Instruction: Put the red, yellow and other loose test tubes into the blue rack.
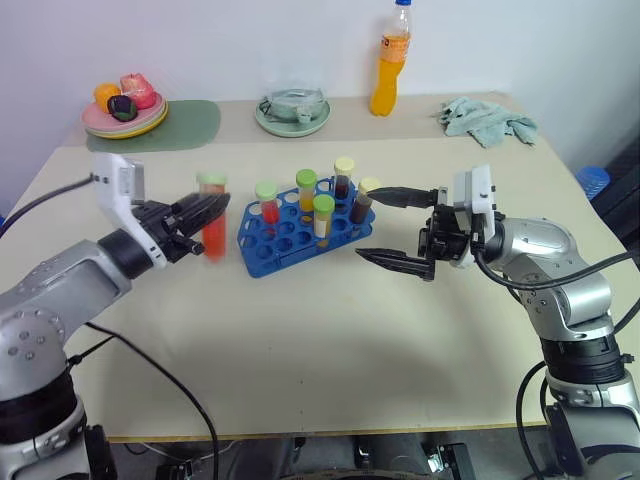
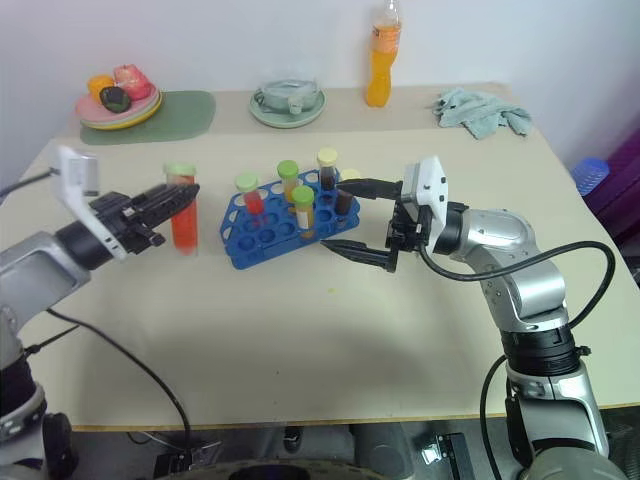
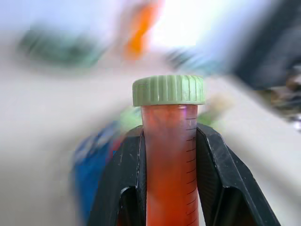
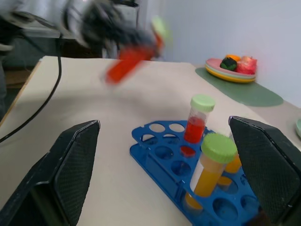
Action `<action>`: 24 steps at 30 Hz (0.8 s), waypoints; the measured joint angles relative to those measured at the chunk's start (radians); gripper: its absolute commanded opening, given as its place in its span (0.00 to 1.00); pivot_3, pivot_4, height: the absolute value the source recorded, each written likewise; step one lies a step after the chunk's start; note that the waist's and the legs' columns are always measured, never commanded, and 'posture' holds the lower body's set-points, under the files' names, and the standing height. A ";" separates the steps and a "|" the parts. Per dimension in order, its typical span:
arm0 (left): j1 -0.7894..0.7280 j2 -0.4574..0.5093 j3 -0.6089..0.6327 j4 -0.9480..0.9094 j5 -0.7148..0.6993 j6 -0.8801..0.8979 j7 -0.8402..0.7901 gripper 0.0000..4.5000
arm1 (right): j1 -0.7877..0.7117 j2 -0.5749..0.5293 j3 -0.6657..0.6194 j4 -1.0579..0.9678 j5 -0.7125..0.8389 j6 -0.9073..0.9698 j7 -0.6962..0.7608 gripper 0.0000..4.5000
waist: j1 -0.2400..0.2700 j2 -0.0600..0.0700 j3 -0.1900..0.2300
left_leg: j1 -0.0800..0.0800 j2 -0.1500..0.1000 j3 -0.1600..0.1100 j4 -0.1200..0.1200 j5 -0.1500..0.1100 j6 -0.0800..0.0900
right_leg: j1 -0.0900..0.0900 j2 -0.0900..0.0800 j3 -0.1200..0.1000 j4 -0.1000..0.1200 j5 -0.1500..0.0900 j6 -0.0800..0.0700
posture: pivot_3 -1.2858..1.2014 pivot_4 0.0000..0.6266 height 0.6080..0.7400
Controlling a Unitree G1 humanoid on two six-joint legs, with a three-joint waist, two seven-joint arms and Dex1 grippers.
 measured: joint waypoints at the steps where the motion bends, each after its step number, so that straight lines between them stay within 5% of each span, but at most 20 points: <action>1: -0.001 -0.021 -0.030 0.019 0.042 -0.064 -0.046 0.17 | 0.018 -0.001 -0.002 -0.003 -0.001 0.000 -0.010 1.00 | 0.002 0.000 0.000 | 0.000 0.000 0.000 0.000 0.000 0.000 | 0.000 0.000 0.000 0.000 -0.001 -0.001 | 0.52 0.24 1.00; 11: -0.127 -0.193 -0.368 0.384 0.433 -0.545 -0.347 0.17 | 0.243 -0.023 -0.085 -0.161 0.006 0.044 -0.130 1.00 | 0.020 0.000 0.000 | -0.001 0.000 0.000 0.000 0.000 0.005 | 0.000 0.000 0.000 -0.005 0.000 0.000 | 0.52 0.24 1.00; 24: -0.252 -0.229 -0.413 0.798 0.584 -0.800 -0.553 0.17 | 0.414 -0.015 -0.159 -0.324 0.000 0.044 -0.300 1.00 | 0.023 0.000 0.000 | -0.002 0.000 0.000 0.001 0.000 0.006 | 0.001 0.000 0.000 -0.005 0.001 0.003 | 0.52 0.24 1.00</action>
